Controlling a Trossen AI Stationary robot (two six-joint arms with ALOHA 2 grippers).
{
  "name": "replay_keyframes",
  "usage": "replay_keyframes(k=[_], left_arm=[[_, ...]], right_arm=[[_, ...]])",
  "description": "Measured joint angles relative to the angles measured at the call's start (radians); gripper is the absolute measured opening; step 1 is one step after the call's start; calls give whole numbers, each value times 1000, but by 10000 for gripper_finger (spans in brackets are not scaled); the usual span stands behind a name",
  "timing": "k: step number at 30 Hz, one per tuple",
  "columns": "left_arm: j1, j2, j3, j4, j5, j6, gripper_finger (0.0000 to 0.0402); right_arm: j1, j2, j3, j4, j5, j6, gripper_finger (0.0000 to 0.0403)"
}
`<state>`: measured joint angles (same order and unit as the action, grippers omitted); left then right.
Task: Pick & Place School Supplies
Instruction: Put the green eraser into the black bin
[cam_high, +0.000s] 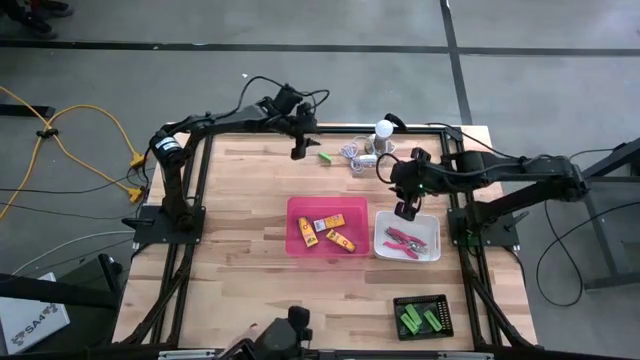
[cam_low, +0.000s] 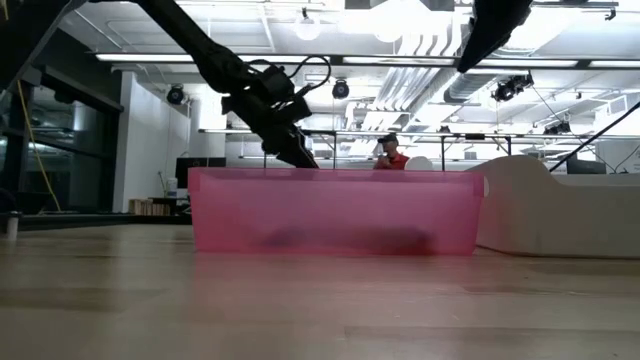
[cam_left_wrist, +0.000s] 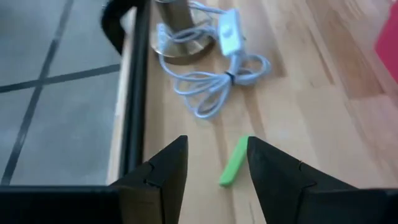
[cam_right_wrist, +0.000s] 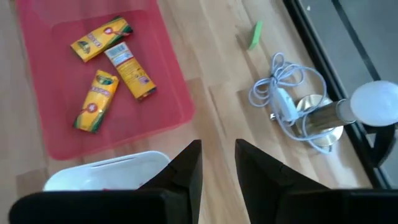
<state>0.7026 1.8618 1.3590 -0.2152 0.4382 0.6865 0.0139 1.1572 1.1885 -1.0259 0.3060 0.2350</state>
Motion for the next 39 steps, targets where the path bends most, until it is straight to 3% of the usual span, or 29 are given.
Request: replay_keyframes(k=[11, 19, 23, 28, 35, 39], left_arm=[[23, 37, 0, 29, -20, -141, 124], [-23, 44, 0, 15, -221, -444, 123], [-44, 44, 0, 0, -426, -579, 123], [-69, 44, 0, -9, -575, -614, 123], [-98, 44, 0, -30, -580, -526, 123], [-123, 44, 0, -26, -583, -578, 123]], right_arm=[[-93, 0, 0, 31, -128, -83, 84], [-94, 0, 0, 32, -213, -79, 84], [-94, 0, 0, 32, -236, -75, 84], [-92, 0, 0, 33, -251, -73, 84], [-92, 0, 0, 32, -265, -74, 84], [-92, 0, 0, 32, -274, -75, 84]])
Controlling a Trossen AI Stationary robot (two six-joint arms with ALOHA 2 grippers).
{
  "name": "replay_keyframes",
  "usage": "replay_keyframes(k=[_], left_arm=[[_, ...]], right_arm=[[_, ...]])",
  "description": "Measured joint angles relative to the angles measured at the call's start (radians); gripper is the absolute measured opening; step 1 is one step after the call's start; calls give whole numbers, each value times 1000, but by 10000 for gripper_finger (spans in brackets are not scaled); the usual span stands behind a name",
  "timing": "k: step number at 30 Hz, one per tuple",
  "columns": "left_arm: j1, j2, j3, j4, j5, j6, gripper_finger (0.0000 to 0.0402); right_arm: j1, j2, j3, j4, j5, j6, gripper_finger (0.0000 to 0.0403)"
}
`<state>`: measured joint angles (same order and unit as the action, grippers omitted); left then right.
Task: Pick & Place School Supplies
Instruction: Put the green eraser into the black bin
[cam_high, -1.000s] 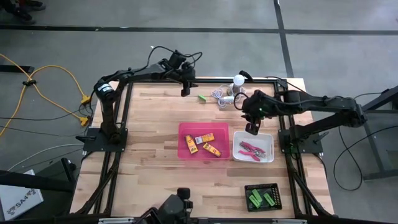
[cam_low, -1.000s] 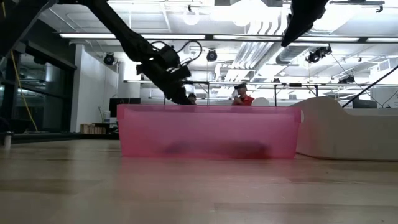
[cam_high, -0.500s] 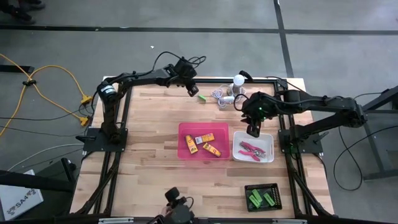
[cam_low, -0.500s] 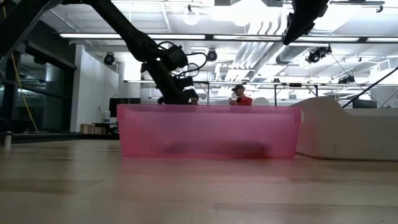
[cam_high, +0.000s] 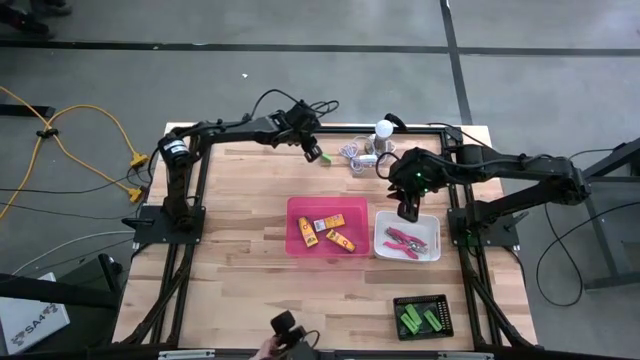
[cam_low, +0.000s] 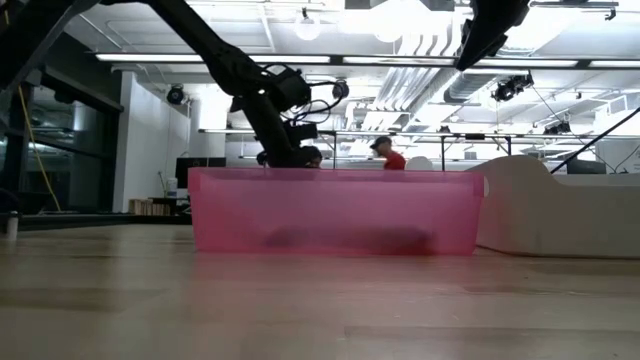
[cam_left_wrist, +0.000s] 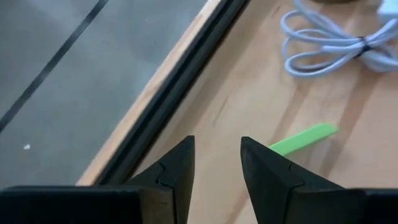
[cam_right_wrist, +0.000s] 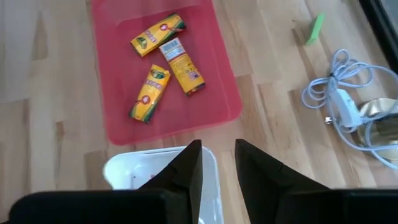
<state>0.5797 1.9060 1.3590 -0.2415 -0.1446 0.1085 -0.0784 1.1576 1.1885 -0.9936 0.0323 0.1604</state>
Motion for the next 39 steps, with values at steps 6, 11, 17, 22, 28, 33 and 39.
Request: replay_keyframes(k=[6, 11, 17, 22, 28, 33, 39], left_arm=[[-29, 0, 0, 8, -109, 43, 123], [-49, 0, 0, 8, -188, -41, 123], [-74, 0, 0, -40, -185, -6, 123], [-107, -1, 0, -91, -238, 113, 123], [-150, -1, 0, -93, -250, 373, 123], [-183, -1, 0, -90, -251, 528, 123], [-185, -1, 0, -104, -219, 617, 101]], right_arm=[[0, 0, 0, 0, -35, 0, 84], [0, 0, 0, 1, -43, 3, 84], [0, 0, 0, 0, -71, 23, 84], [0, 0, 0, 0, -88, 27, 84], [0, 0, 0, 0, -88, 22, 84], [0, 0, 0, 0, -88, 21, 84], [0, 0, 0, 0, -88, 19, 84]])
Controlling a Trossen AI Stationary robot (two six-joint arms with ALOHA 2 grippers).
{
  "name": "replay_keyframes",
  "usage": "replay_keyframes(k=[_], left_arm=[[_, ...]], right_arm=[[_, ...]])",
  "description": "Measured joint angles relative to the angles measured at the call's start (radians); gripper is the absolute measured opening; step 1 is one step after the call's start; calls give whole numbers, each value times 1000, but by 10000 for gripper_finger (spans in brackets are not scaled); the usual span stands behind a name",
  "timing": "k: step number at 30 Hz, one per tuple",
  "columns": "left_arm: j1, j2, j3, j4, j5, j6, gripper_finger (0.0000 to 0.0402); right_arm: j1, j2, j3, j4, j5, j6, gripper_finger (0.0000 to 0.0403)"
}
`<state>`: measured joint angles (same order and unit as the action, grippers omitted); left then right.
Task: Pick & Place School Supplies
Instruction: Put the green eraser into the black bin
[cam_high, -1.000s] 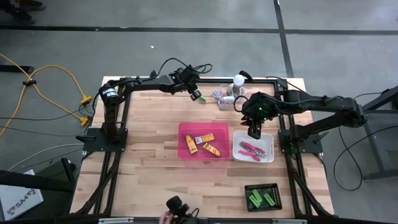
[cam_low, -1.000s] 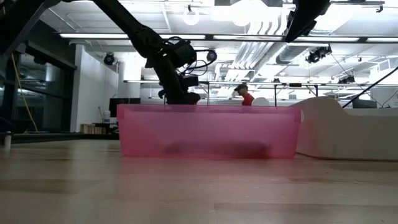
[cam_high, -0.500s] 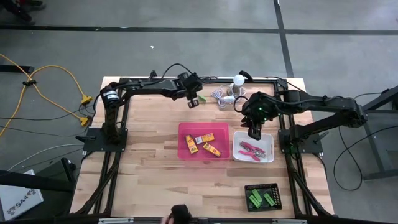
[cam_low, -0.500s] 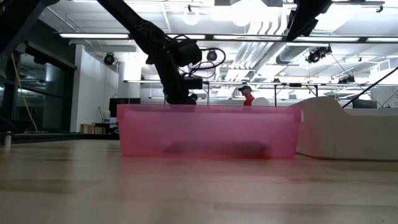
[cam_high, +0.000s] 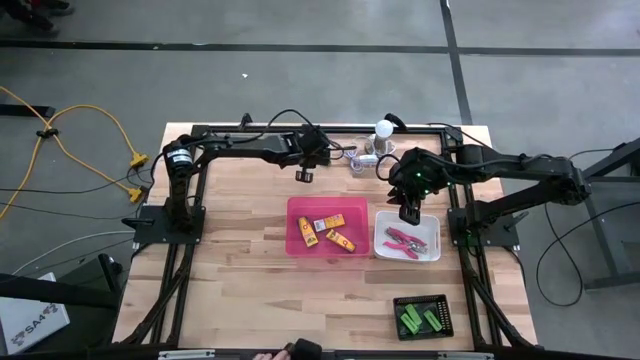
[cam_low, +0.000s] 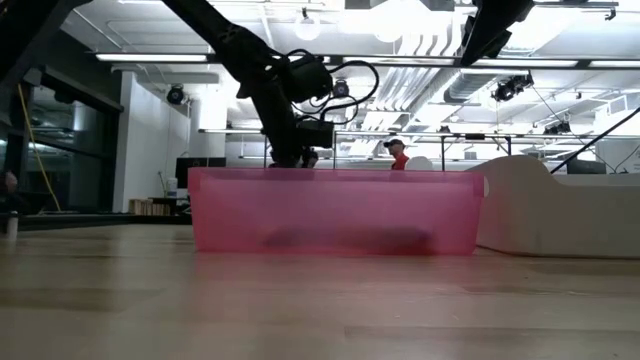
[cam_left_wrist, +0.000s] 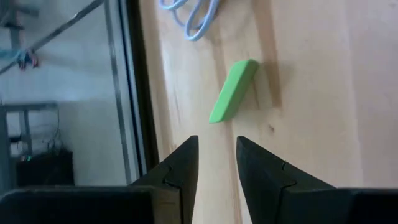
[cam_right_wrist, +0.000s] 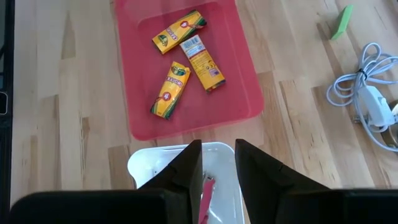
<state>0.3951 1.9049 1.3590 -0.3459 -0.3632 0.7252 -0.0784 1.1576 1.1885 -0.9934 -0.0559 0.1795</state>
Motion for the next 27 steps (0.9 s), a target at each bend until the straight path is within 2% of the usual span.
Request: replay_keyframes(k=[10, 14, 20, 24, 27], left_arm=[[80, 0, 1, -2, 184, 95, 92], [87, 0, 38, -39, 245, 117, 92], [70, -10, 69, -31, 217, -22, 92], [38, -27, 69, -35, 129, -64, 92], [26, -27, 69, -28, 98, -191, 92]], right_arm=[[0, 0, 0, 0, 0, 3, 84], [0, 0, 0, 0, 0, 1, 84], [0, 0, 0, 0, 1, 0, 84], [0, 0, 0, 1, 1, -4, 84], [0, 0, 0, 2, 1, -19, 84]])
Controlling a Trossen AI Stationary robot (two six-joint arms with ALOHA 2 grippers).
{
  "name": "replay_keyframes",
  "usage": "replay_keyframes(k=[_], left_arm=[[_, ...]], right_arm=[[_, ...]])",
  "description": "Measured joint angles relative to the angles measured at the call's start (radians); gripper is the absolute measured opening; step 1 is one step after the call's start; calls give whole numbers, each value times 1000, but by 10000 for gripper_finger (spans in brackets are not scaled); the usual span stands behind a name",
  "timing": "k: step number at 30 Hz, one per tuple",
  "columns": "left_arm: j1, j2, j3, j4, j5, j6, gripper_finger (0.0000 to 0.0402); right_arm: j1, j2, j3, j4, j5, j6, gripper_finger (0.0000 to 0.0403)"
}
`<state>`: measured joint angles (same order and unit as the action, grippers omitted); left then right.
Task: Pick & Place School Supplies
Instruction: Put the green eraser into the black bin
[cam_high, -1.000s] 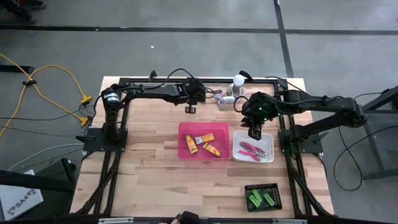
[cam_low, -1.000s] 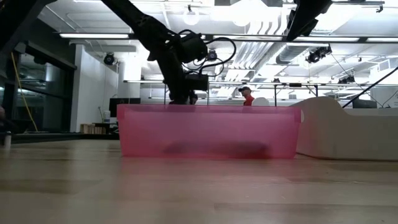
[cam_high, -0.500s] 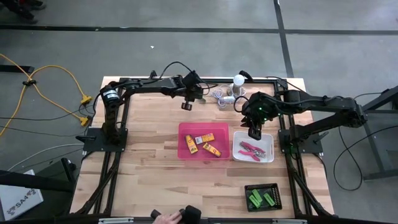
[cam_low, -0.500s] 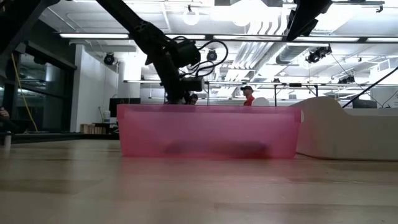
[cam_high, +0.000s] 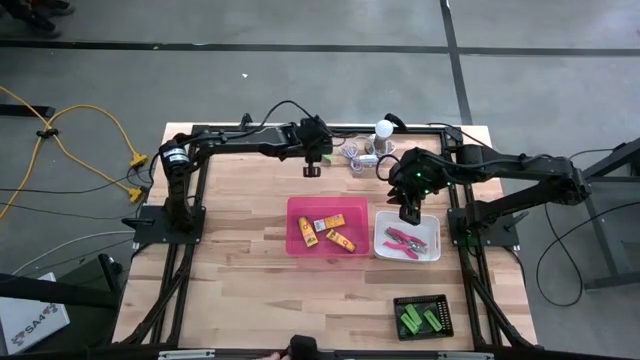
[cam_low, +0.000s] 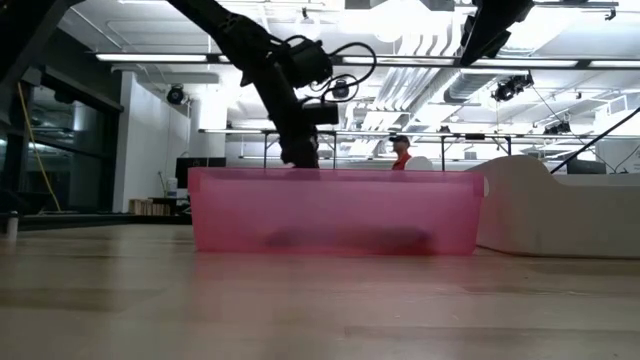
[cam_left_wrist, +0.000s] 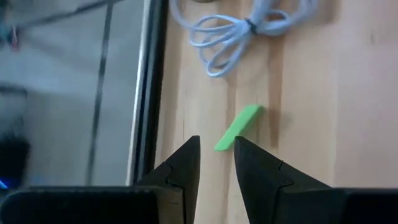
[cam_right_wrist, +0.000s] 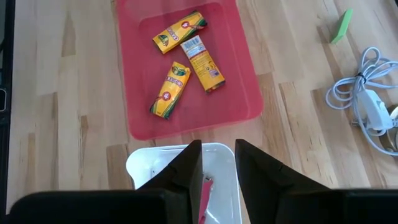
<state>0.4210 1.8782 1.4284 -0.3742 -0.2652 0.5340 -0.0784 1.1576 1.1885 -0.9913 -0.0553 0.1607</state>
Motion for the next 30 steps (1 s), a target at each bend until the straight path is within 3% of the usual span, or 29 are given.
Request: replay_keyframes(k=[3, 8, 14, 20, 30], left_arm=[[-2, 0, 0, -14, 7, -68, 92], [-6, -7, 4, -140, 216, 10, 80], [58, -8, 41, -231, 328, 11, 33], [88, 2, 122, -222, 379, 70, 13], [101, 155, 276, -365, 410, 122, 1]], right_arm=[[0, 0, 0, 0, 0, 0, 84], [0, 0, 0, 1, 0, 1, 84], [0, 0, 0, 11, 0, 0, 84], [0, 0, 0, 20, 0, -6, 84], [0, 0, 0, 26, 0, -8, 84]])
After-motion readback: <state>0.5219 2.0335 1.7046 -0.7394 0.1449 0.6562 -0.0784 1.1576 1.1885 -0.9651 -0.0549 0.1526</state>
